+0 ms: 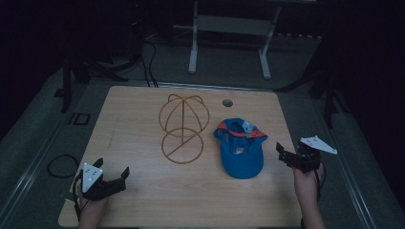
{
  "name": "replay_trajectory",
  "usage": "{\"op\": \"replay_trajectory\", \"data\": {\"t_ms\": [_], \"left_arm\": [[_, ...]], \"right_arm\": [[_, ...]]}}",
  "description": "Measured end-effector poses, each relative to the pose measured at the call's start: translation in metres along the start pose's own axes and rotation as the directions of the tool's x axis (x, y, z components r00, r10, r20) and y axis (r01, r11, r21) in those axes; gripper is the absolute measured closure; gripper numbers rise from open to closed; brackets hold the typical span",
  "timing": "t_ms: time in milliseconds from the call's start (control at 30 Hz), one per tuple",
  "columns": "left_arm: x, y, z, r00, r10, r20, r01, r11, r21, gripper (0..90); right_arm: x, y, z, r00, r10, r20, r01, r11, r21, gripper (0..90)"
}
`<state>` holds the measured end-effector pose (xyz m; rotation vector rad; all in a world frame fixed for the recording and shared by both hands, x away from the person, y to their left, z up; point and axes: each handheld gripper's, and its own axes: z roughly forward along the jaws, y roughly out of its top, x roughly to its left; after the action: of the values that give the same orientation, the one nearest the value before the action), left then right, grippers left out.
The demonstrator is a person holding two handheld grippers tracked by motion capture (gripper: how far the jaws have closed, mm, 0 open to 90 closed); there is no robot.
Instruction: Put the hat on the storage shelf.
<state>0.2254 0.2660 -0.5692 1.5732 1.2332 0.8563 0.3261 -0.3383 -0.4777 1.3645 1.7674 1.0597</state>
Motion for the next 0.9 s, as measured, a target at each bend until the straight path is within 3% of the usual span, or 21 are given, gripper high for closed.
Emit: {"op": "replay_trajectory", "data": {"t_ms": [67, 167, 333, 600, 700, 900], "left_arm": [[0.0, 0.0, 0.0, 1.0, 0.0, 0.0, 0.0, 1.0, 0.0, 1.3], [0.001, -0.001, 0.001, 0.9995, -0.003, 0.03, 0.003, 0.9999, 0.016, 1.3], [0.0, -0.001, 0.002, 0.9994, -0.002, 0.035, 0.001, 0.9996, 0.027, 1.3], [-0.001, -0.001, 0.003, 0.9992, 0.019, 0.035, -0.021, 0.999, 0.04, 1.2], [-0.002, -0.002, 0.005, 0.9986, 0.03, 0.043, -0.032, 0.9984, 0.047, 1.3], [-0.001, -0.002, 0.005, 0.9986, 0.021, 0.048, -0.023, 0.9986, 0.047, 1.3]], "right_arm": [[0.001, 0.004, 0.001, 1.0, 0.001, -0.004, -0.001, 1.0, 0.002, 12.9], [0.008, 0.022, 0.008, 0.9979, -0.023, -0.061, 0.024, 1.0, 0.015, 12.9], [0.018, 0.036, 0.021, 0.9913, -0.044, -0.124, 0.048, 0.999, 0.026, 13.0], [0.035, 0.05, 0.044, 0.9855, -0.064, -0.157, 0.073, 0.996, 0.049, 13.0], [0.042, 0.056, 0.057, 0.9788, -0.083, -0.187, 0.095, 0.994, 0.054, 14.7], [0.049, 0.059, 0.082, 0.9729, -0.109, -0.204, 0.13, 0.987, 0.095, 20.0]]}}
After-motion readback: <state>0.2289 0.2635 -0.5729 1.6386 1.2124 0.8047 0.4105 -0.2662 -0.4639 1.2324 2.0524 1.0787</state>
